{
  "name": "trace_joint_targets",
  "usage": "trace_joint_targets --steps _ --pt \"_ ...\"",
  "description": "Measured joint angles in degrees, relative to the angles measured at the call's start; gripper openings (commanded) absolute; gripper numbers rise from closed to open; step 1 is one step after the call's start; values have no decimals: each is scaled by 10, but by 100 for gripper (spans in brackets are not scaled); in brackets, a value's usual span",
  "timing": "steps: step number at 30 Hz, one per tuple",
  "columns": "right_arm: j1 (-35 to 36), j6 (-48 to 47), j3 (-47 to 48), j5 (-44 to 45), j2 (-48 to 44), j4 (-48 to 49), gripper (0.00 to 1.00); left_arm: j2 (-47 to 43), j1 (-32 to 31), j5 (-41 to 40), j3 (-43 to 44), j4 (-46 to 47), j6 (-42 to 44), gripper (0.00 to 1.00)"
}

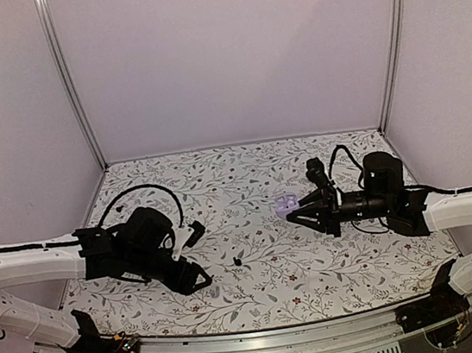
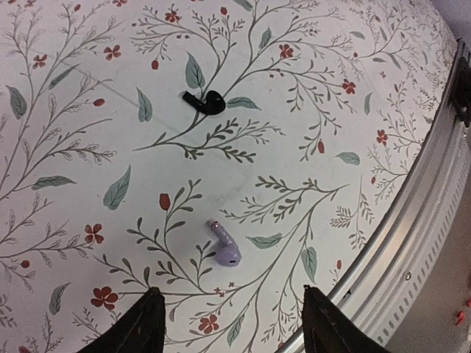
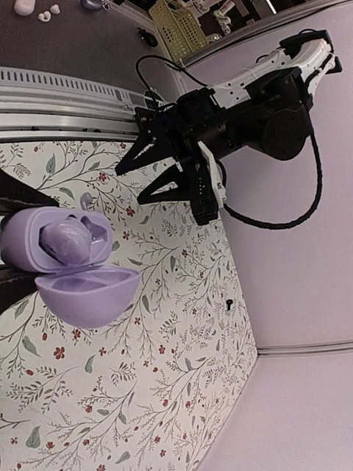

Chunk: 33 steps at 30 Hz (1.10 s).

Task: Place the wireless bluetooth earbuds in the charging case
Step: Move the left earbud to the center of the board.

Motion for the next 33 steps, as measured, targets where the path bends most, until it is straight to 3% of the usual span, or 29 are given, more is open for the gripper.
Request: trace_joint_targets --steps 5,15,27,33 --pt "-2 0 -9 1 -13 -1 0 77 -25 -35 12 -9 -34 53" --pt "-2 0 -14 1 -19 -1 0 130 -69 -45 10 -1 -89 49" --pt "-3 0 -14 2 -19 -1 0 196 -67 -122 36 1 -115 33" --pt "-6 0 -14 3 -19 -1 0 209 -34 -162 45 1 -122 31"
